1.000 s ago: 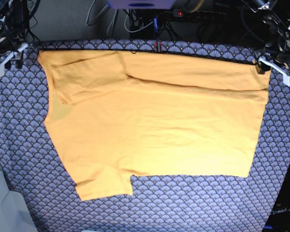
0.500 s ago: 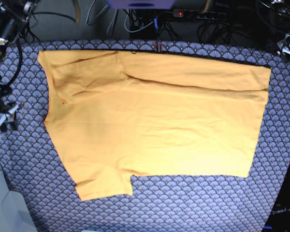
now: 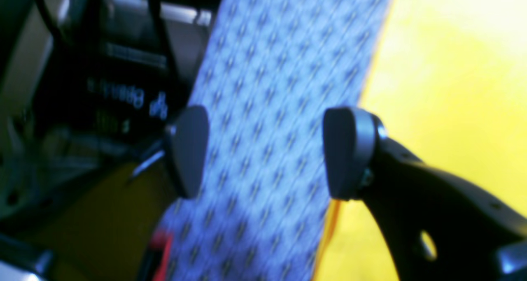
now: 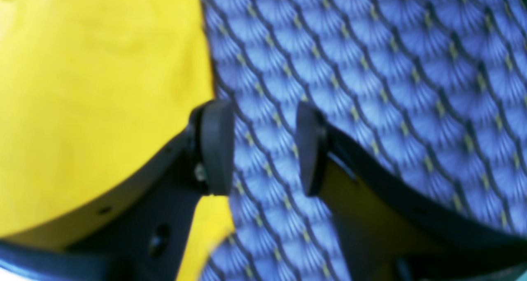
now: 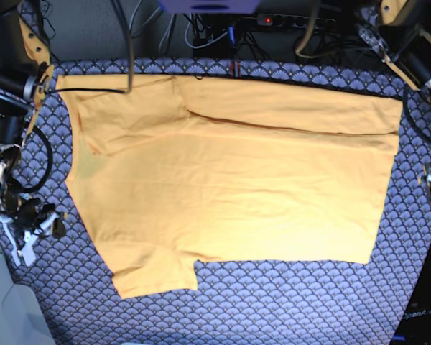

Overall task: Fold the T-shirt properly
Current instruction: 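Open both grippers and raise them away from the shirt, then move both grippers down to the side edges of the shirt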

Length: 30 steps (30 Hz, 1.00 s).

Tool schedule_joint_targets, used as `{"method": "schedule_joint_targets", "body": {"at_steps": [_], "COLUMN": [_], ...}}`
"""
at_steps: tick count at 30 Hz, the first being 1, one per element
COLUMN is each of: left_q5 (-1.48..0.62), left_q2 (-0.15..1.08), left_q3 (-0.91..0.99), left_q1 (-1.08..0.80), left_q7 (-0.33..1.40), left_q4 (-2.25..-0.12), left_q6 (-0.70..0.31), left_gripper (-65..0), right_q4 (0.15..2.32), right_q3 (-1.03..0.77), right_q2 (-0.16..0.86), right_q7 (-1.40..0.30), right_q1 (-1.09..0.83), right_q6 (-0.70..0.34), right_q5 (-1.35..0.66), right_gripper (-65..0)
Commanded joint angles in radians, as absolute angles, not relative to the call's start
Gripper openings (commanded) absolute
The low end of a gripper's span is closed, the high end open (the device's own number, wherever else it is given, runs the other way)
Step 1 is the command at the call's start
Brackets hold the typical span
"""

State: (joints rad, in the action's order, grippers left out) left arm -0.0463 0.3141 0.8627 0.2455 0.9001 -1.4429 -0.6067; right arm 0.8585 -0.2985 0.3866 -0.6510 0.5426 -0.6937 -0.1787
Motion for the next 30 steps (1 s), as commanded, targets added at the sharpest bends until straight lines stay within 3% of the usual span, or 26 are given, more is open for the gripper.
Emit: {"method": "schedule_joint_targets", "body": {"at_steps": [1, 6, 13, 18, 30], "left_q5": [-0.036, -0.027, -0.027, -0.03, -0.035], "left_q2": [0.328, 0.306, 0.315, 0.308, 0.305], "left_q3": [0.828, 0.754, 0.529, 0.495, 0.496], "left_q1": [0.283, 0.38, 0.437, 0.444, 0.394], "left_q7": [0.892, 0.816, 0.622, 0.596, 0.607], "left_q4": [-1.415, -1.241, -1.061, -1.047, -1.118], "left_q6": [-0.602, -0.535, -0.43, -0.421, -0.423], "left_gripper": [-22.1, -22.1, -22.1, -22.1, -22.1], "right_q4": [0.868, 0.774, 0.478, 0.329, 0.317], "right_q3": [-0.283, -0.189, -0.081, -0.05, -0.05], "right_q2": [0.395, 0.381, 0.381, 0.384, 0.381], "right_q7": [-0.616, -0.547, -0.305, -0.179, -0.073], "right_q1": [0.578, 0.625, 0.728, 0.788, 0.739], "right_q6": [-0.698, -0.698, -0.698, -0.698, -0.698], "right_q5": [-0.191, -0.189, -0.189, -0.189, -0.189], "right_gripper": [-39.0, -39.0, -39.0, -39.0, -39.0]}}
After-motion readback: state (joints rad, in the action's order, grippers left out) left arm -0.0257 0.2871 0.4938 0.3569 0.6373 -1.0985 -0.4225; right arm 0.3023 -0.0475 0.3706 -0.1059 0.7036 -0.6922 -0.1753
